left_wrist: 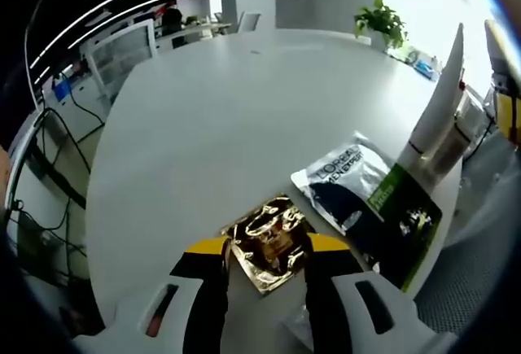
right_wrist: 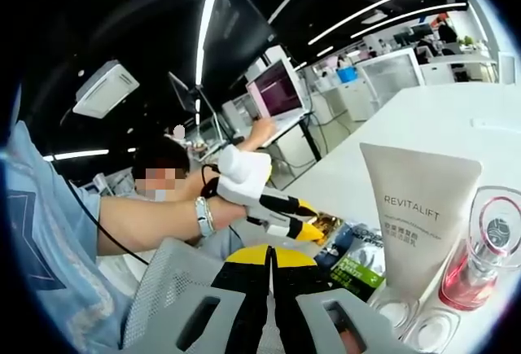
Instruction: Arrange the skincare products in the storage area until every visible bottle or jar stands upright without overlapping.
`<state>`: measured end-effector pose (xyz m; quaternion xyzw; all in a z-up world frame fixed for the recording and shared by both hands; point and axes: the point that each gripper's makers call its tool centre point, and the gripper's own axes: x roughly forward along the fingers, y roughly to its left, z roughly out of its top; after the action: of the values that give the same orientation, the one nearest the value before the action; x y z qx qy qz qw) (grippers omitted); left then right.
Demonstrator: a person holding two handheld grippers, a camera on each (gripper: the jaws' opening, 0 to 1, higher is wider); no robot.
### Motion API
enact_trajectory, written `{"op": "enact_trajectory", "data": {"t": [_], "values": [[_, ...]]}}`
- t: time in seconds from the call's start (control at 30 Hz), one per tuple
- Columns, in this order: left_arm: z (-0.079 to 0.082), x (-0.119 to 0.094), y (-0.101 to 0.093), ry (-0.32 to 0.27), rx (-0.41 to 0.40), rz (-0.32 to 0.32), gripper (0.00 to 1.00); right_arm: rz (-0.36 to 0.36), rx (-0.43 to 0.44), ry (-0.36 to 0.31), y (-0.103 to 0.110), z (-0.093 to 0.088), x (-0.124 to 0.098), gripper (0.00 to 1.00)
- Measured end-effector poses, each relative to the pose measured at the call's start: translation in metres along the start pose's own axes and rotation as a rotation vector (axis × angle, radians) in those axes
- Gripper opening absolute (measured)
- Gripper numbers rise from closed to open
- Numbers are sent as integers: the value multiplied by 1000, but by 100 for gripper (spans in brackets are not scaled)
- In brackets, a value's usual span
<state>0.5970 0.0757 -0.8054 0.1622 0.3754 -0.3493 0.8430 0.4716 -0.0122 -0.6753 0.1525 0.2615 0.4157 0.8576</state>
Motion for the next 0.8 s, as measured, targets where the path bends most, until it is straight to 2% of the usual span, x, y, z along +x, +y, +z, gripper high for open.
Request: {"op": "enact_trajectory", "data": {"t": [0.67, 0.8], "values": [[6, -3, 1, -16, -15, 8, 38, 2, 10, 4, 0, -1, 0, 0], [-2, 0, -1, 22, 9, 10, 39, 2, 8, 8, 0, -2, 0, 0]]}}
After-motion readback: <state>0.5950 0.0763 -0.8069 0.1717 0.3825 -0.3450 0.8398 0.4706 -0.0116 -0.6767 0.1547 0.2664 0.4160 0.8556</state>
